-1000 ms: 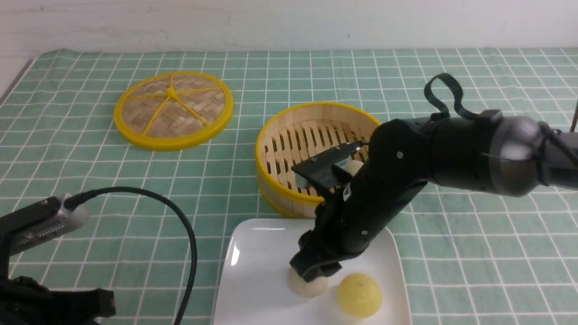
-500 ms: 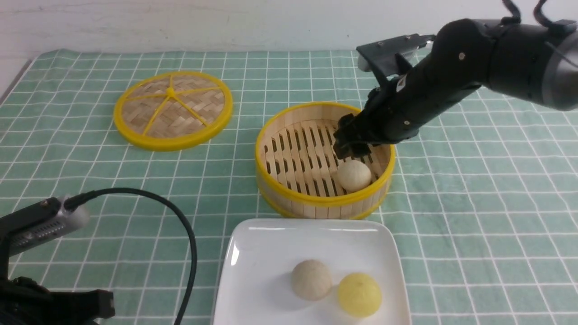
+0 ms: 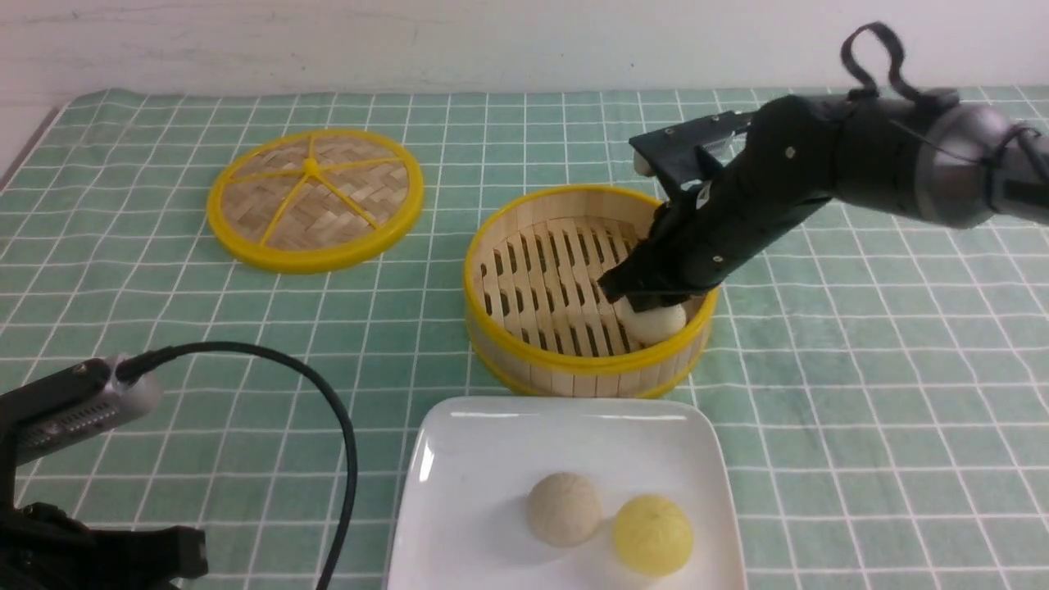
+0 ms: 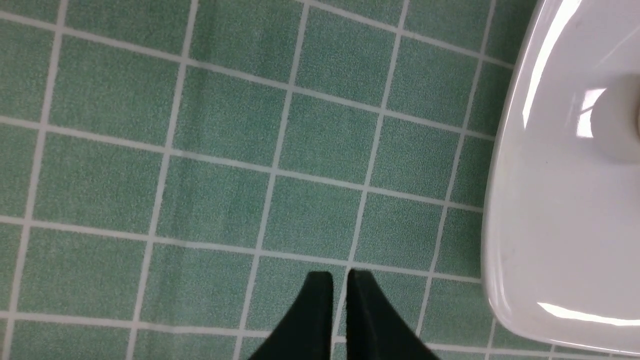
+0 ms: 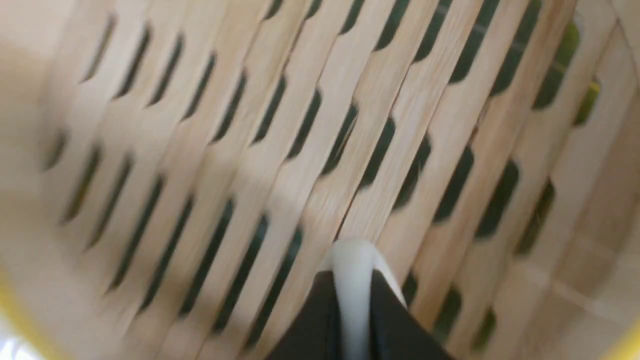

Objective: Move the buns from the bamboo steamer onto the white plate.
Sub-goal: 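Reach toward a bun in the bamboo steamer with the right gripper, then move the steamed bun from the bamboo steamer onto the white plate with the right gripper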

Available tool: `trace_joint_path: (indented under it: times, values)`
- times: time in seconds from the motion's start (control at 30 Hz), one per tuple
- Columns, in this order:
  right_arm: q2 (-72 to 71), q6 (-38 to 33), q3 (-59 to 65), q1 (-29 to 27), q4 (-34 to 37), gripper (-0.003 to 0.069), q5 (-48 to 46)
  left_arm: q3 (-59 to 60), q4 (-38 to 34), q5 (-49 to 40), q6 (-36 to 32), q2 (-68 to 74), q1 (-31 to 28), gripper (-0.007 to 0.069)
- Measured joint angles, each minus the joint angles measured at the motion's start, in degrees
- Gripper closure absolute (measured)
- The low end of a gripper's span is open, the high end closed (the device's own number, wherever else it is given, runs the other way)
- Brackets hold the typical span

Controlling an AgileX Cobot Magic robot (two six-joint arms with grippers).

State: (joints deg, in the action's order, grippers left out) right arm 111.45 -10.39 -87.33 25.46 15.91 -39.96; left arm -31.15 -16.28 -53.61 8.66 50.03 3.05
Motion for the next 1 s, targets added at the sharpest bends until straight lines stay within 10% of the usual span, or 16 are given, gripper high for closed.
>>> trace_joint_path:
  times: [0.33,0.67,1.0]
  values:
    - [-20.09,-2.33,6.84,3.88,14.44,0.0634,-24.89,0.0,2.61,0.03,0.0,0.0,0.0,0.054]
    - [-15.98,-9.13,21.34,21.59,17.83,0.0611,-12.69,0.0,3.14,-0.35,0.0,0.0,0.0,0.0532]
    - [-8.78,-9.49,21.65,24.18,13.56,0.0316,-7.22,0.0,3.18,-0.42,0.0,0.0,0.0,0.0528]
